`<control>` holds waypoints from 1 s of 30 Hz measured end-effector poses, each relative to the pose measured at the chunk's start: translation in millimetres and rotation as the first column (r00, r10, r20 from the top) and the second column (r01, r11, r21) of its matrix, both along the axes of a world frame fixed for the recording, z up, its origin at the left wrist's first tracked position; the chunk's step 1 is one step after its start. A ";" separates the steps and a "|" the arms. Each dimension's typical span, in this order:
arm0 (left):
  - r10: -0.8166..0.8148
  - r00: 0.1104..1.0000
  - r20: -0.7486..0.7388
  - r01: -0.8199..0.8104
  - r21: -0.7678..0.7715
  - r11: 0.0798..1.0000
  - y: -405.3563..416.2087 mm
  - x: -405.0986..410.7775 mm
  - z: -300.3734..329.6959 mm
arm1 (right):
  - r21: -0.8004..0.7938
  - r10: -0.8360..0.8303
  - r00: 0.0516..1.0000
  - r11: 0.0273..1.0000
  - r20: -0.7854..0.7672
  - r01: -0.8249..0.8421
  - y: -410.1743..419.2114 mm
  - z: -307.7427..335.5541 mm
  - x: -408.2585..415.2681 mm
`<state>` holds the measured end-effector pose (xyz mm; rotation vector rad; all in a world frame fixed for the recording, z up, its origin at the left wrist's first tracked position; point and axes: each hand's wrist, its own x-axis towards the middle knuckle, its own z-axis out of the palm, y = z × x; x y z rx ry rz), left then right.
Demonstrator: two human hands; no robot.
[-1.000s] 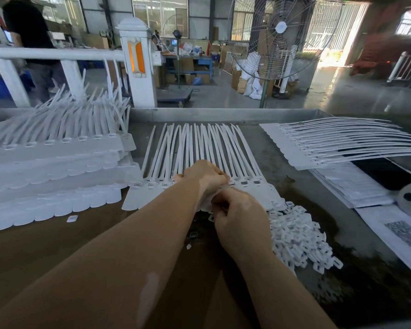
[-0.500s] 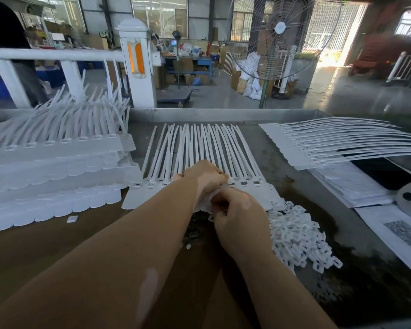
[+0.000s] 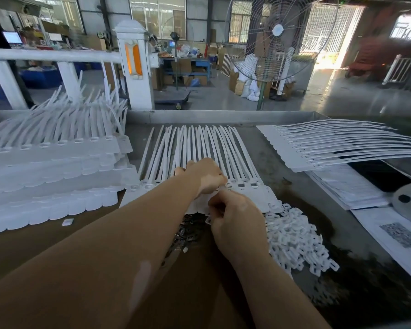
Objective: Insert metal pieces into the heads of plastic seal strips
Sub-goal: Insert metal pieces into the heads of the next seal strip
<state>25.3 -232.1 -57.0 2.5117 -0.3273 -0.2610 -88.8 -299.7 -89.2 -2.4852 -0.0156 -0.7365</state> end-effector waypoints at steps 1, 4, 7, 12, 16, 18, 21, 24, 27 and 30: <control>-0.005 1.000 0.008 0.005 0.018 1.000 0.1 -0.4 0.7 | 0.000 0.000 1.000 1.000 -0.001 0.000 -0.2 -0.3 0.1; -0.030 0.999 -0.032 0.029 -0.031 0.999 0.9 0.9 3.4 | 0.002 0.005 1.000 1.000 -0.012 -0.005 -0.5 -0.9 0.3; -0.063 0.997 -0.052 0.059 -0.064 0.996 2.3 1.0 7.1 | -0.005 0.002 1.000 1.000 -0.020 -0.002 -1.1 -1.1 0.3; -0.094 0.995 -0.046 0.093 -0.012 0.996 3.8 0.4 8.2 | -0.006 0.004 1.000 1.000 -0.015 -0.004 -1.2 -0.2 -0.4; -0.135 0.990 -0.042 0.135 -0.001 0.991 3.4 -1.5 12.6 | -0.009 0.011 1.000 1.000 -0.010 -0.011 -0.9 0.3 -1.4; -0.160 0.986 -0.036 0.160 -0.006 0.987 2.7 -3.2 15.6 | -0.007 0.013 1.000 1.000 -0.011 -0.013 -1.0 0.4 -1.6; -0.185 0.982 -0.036 0.185 0.011 0.983 1.6 -3.8 15.6 | -0.005 0.010 1.000 1.000 -0.010 -0.010 -1.2 0.5 -1.7; -0.189 0.981 -0.034 0.191 0.067 0.979 0.4 -2.6 13.5 | -0.006 0.005 1.000 1.000 -0.005 -0.005 -1.0 0.5 -1.5; -0.169 0.985 -0.015 0.170 0.134 0.976 0.0 0.2 11.8 | -0.003 0.005 1.000 1.000 -0.003 -0.005 -1.3 0.3 -1.1; -0.175 0.985 -0.007 0.175 0.100 0.980 -0.8 -0.7 12.4 | -0.012 0.006 1.000 1.000 -0.004 -0.006 -1.8 -0.3 -0.9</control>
